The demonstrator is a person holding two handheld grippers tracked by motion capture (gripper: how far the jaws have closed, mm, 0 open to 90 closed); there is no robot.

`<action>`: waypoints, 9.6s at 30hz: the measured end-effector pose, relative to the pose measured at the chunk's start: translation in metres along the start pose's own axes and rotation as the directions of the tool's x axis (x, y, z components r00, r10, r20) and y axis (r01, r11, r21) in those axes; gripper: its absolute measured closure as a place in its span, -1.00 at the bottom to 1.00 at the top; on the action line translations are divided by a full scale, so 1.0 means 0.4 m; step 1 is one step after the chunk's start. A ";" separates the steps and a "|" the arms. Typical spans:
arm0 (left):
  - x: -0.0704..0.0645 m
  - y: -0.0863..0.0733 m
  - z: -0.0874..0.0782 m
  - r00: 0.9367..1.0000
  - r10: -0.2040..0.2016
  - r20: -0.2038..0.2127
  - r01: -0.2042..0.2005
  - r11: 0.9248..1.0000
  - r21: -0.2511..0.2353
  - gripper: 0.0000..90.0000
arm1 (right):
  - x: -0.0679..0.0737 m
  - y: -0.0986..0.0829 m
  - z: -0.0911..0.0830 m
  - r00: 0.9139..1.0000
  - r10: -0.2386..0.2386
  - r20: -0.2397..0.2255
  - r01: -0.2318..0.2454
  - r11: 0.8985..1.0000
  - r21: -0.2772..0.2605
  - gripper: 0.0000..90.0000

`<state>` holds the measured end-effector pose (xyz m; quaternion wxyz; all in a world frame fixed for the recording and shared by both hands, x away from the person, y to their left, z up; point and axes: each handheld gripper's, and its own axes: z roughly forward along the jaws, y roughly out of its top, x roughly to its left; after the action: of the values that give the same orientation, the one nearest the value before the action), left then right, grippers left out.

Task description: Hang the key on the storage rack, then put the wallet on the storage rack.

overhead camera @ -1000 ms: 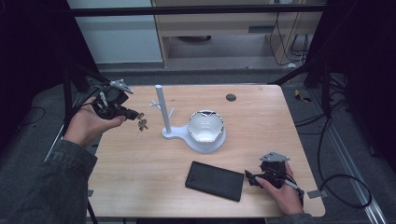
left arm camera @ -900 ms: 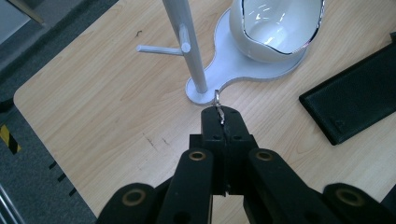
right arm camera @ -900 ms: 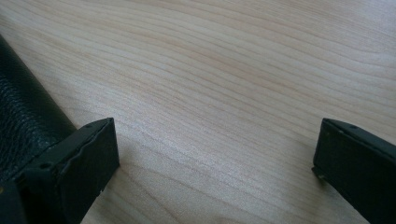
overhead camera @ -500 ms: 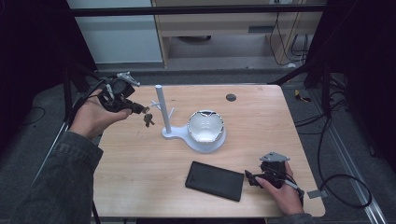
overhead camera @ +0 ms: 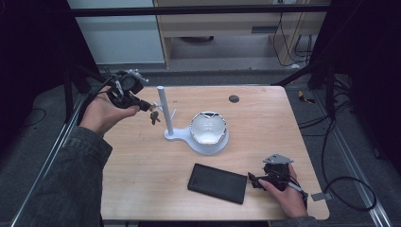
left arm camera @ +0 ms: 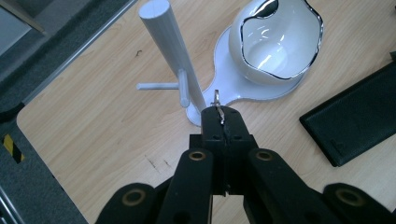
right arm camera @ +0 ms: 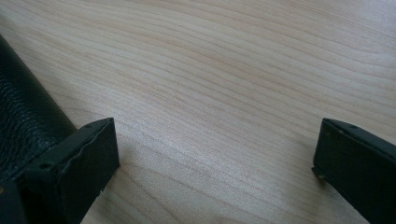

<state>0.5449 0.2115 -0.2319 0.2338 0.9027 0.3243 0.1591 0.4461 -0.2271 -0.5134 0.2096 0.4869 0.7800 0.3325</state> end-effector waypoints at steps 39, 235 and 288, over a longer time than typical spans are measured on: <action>0.019 0.023 0.075 0.995 -0.072 -0.064 0.070 0.997 -0.034 0.99 | 0.001 -0.001 -0.002 1.000 -0.006 -0.003 0.006 1.000 0.002 -0.99; -0.355 -0.268 0.398 0.972 0.005 0.237 0.058 0.964 -0.261 -0.48 | 0.307 0.160 -0.041 0.794 -0.608 -0.020 0.608 0.794 -0.007 0.87; -0.329 -0.077 0.391 0.931 0.145 0.336 -0.026 0.942 -0.335 -0.40 | 0.166 0.194 -0.221 0.874 -0.484 -0.033 0.420 0.789 -0.449 0.87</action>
<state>0.5006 0.0958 -0.3975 0.4266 0.8790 0.2058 0.0547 0.4077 -0.1717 -0.3967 0.3272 0.2017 0.7946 0.4699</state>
